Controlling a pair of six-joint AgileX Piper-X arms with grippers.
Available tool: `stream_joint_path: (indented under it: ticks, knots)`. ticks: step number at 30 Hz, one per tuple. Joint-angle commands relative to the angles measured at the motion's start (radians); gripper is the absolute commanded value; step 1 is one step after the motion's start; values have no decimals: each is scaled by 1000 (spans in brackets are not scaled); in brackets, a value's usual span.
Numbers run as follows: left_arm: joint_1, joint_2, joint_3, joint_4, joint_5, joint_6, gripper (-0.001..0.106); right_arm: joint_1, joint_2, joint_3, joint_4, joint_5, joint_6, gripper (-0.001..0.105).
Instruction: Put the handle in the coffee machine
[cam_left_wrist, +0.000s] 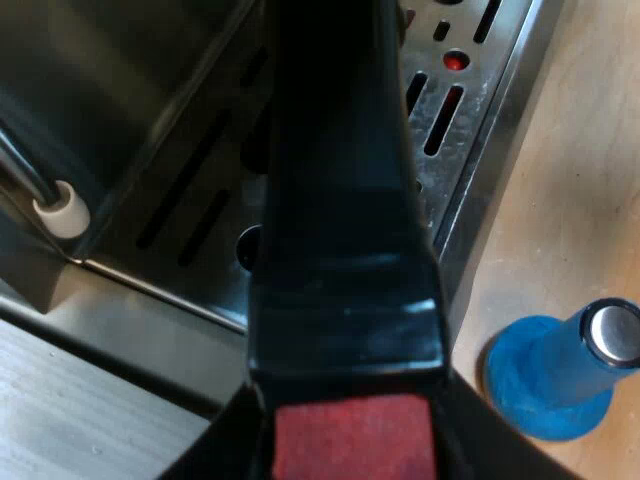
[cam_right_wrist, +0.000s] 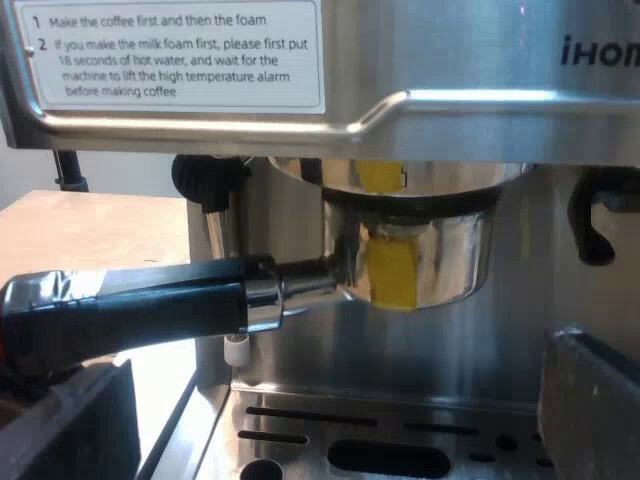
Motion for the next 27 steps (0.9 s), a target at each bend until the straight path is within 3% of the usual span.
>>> stream_joint_path:
  ticks: [1,12,14,20,27]
  knots:
    - [-1,-11,-25,-19,24,6,0,-6,0,-7,-14,2,-13,82]
    - [11,-14,-47,-12,33,22,0,-6,0,-7,-14,2,-13,82]
    - [59,-14,-47,6,109,22,0,-6,0,-7,-14,2,-13,82]
    - [88,-14,-47,20,172,34,0,-6,0,-7,-14,2,-13,82]
    - [32,-14,-47,86,149,113,0,-6,0,-7,-14,2,-13,82]
